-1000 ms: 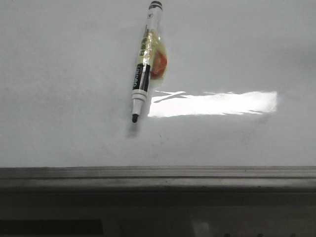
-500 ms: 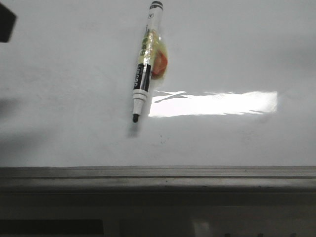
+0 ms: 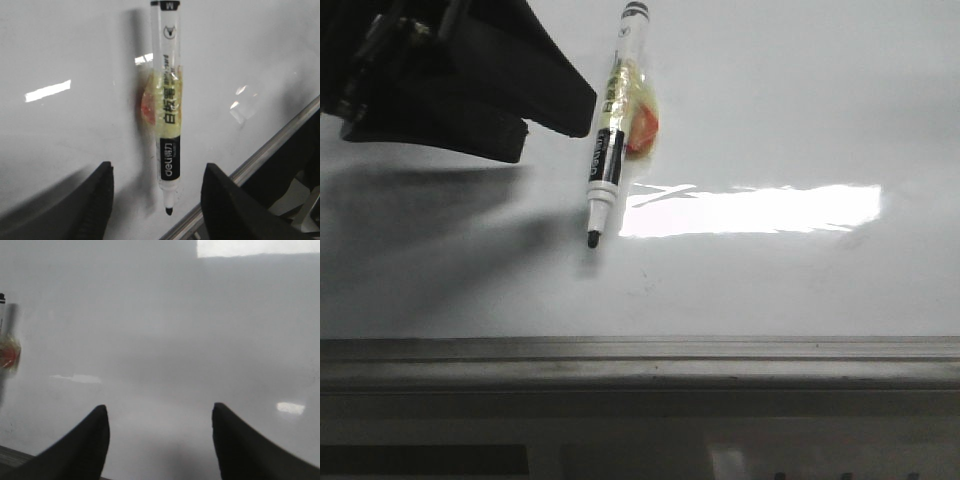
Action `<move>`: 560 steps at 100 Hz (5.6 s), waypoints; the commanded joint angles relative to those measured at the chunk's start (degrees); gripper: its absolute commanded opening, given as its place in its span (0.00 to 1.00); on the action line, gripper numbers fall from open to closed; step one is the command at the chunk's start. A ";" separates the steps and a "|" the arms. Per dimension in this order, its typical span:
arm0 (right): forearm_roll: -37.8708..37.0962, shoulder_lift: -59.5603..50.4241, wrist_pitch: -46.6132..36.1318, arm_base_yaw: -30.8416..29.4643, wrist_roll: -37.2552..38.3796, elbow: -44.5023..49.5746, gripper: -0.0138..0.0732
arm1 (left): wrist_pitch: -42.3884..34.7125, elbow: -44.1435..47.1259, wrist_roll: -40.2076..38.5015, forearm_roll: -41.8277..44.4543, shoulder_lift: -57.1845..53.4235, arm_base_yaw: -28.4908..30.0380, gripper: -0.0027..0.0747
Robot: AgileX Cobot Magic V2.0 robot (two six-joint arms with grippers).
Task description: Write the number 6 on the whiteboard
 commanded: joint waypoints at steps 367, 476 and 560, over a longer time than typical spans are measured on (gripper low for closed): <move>66.91 15.32 -12.74 17.42 -100.09 -2.64 0.12 | -11.71 21.75 49.59 -46.73 -47.81 -4.15 0.02; 95.26 19.97 -8.60 17.42 -129.39 -3.51 0.12 | -11.01 21.84 49.59 -46.73 -47.81 -4.15 0.01; 25.39 15.18 -36.94 39.41 -69.25 -3.22 0.12 | -11.01 21.84 49.59 -46.73 -47.81 -4.15 0.01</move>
